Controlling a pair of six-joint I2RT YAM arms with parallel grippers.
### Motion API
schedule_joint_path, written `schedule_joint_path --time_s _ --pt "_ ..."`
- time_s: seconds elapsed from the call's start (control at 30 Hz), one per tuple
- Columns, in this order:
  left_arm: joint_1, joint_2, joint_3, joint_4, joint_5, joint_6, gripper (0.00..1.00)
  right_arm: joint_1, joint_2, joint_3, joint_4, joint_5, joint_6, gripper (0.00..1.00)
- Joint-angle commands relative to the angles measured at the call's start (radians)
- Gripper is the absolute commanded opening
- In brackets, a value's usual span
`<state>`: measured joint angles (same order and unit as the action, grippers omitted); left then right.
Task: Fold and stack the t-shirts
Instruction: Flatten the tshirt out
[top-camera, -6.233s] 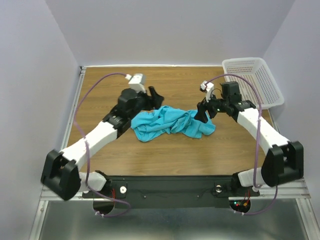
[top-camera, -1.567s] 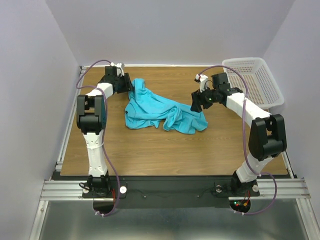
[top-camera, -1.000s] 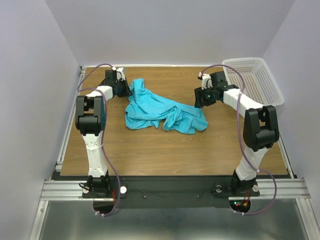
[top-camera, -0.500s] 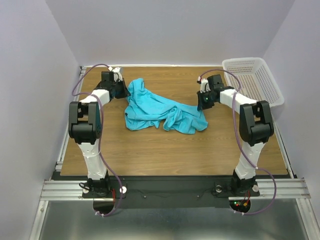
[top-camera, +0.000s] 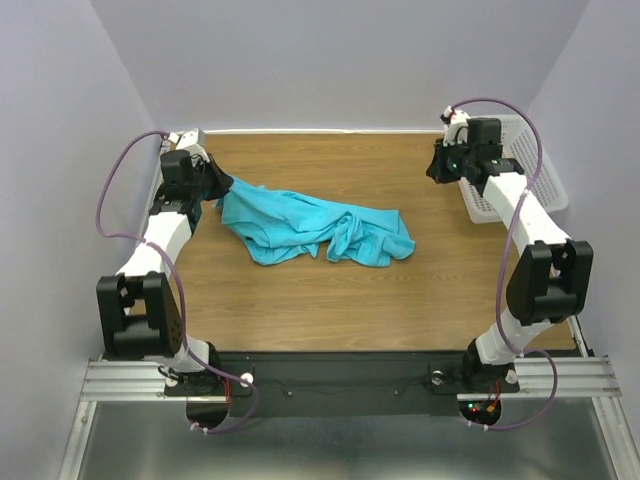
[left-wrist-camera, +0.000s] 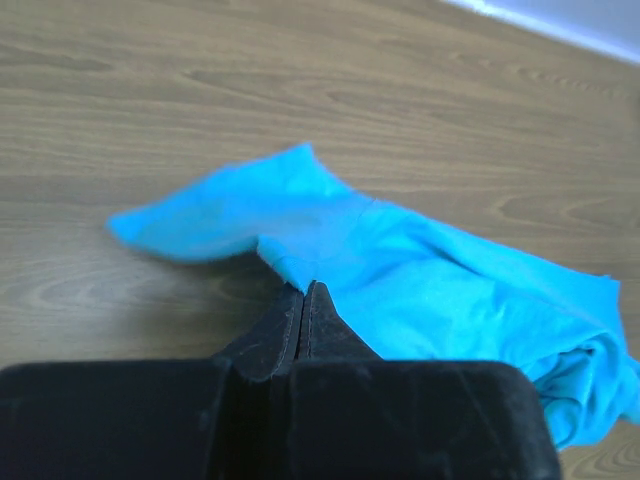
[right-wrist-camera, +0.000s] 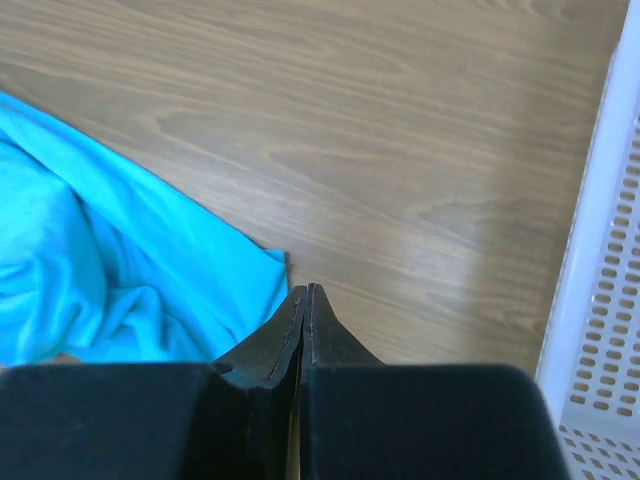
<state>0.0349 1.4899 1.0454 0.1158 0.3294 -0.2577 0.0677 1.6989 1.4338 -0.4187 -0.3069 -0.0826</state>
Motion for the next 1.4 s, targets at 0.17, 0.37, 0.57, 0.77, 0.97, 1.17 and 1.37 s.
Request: schedule_joint_path --time_s 0.17,0.37,0.57,0.77,0.97,1.17,1.37 --pt "0.000 -0.075 -0.065 0.027 0.000 -0.040 0.00 0.021 0.132 -0.038 0.006 -0.218 0.011 0.63" --pt "0.005 -0.108 -0.100 0.015 -0.006 -0.034 0.00 0.053 0.244 0.003 0.006 -0.206 0.012 0.62" --pt "0.007 -0.120 -0.117 0.015 0.002 -0.032 0.00 0.066 0.330 0.034 0.004 -0.164 0.049 0.58" --pt "0.008 -0.145 -0.128 0.012 0.007 -0.032 0.00 0.093 0.361 0.022 0.004 -0.192 0.058 0.52" --pt "0.014 -0.180 -0.137 0.012 -0.003 -0.032 0.00 0.093 0.348 0.045 -0.002 -0.183 0.052 0.03" --pt "0.025 -0.278 -0.143 0.004 -0.081 -0.032 0.00 0.081 0.128 0.030 0.003 -0.063 -0.032 0.01" --pt "0.042 -0.379 -0.139 0.001 -0.159 -0.037 0.00 0.070 -0.113 0.005 0.000 0.003 -0.089 0.01"
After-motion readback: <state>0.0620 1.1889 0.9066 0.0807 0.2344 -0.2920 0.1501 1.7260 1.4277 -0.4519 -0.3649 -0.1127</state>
